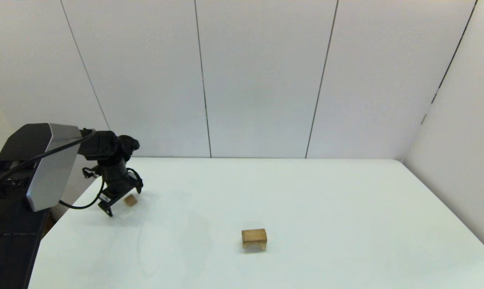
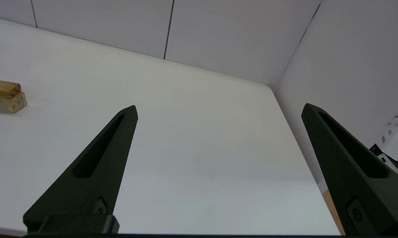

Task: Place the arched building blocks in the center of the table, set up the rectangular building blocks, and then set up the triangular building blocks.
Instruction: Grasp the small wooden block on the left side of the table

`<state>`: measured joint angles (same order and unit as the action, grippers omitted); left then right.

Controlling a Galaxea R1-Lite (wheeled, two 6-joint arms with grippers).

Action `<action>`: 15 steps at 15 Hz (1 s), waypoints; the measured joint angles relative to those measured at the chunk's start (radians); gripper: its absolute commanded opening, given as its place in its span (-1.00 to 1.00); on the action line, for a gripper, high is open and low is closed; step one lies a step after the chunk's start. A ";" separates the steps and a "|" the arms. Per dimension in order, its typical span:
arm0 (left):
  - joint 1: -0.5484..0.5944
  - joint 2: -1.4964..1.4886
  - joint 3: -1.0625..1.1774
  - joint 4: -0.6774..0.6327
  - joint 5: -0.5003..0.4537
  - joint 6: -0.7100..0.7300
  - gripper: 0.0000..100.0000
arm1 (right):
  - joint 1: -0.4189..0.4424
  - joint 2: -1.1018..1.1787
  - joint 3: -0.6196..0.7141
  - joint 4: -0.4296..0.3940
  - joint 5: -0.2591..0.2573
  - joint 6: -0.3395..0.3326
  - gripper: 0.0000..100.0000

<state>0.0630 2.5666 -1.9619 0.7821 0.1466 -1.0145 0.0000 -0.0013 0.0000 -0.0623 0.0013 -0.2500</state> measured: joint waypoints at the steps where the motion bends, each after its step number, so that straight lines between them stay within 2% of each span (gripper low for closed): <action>1: 0.000 0.002 -0.001 -0.001 0.000 0.000 1.00 | 0.000 0.000 0.000 0.000 0.000 0.000 1.00; 15: -0.001 0.009 -0.004 0.001 0.026 0.008 1.00 | 0.000 0.000 0.000 0.000 -0.001 0.000 1.00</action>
<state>0.0623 2.5751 -1.9655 0.7830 0.1730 -1.0064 0.0000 -0.0013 0.0000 -0.0619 0.0004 -0.2500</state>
